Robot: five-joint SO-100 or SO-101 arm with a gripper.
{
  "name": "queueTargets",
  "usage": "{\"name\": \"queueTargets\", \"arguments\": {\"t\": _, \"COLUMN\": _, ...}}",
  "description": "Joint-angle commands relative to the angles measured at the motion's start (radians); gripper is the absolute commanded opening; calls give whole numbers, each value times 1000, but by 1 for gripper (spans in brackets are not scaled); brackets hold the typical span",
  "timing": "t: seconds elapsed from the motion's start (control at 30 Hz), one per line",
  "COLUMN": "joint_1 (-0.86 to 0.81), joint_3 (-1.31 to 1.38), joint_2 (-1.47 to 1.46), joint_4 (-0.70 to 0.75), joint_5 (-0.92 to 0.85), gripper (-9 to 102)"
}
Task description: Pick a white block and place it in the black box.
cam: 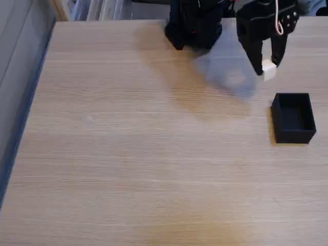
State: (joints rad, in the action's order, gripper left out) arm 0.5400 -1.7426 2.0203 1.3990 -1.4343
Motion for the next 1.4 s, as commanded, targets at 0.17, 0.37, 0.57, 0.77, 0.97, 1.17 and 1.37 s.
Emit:
{"name": "queueTargets", "arguments": {"t": 0.17, "joint_1": 118, "joint_3": 288, "joint_2": -238, "joint_4": -12, "joint_5": 147, "gripper": 0}}
{"name": "queueTargets", "arguments": {"t": 0.37, "joint_1": 112, "joint_3": 370, "joint_2": -344, "joint_4": -51, "joint_5": 193, "gripper": 0}}
{"name": "queueTargets", "arguments": {"t": 0.57, "joint_1": 80, "joint_3": 371, "joint_2": -374, "joint_4": -77, "joint_5": 167, "gripper": 1}}
{"name": "queueTargets", "arguments": {"t": 0.77, "joint_1": 66, "joint_3": 374, "joint_2": -376, "joint_4": -75, "joint_5": 186, "gripper": 22}}
{"name": "queueTargets", "arguments": {"t": 0.97, "joint_1": 63, "joint_3": 382, "joint_2": -371, "joint_4": -69, "joint_5": 173, "gripper": 15}}
{"name": "queueTargets", "arguments": {"t": 1.17, "joint_1": 31, "joint_3": 324, "joint_2": -285, "joint_4": -29, "joint_5": 186, "gripper": 0}}
{"name": "queueTargets", "arguments": {"t": 1.37, "joint_1": -84, "joint_3": -8, "joint_2": -17, "joint_4": -101, "joint_5": 61, "gripper": 0}}
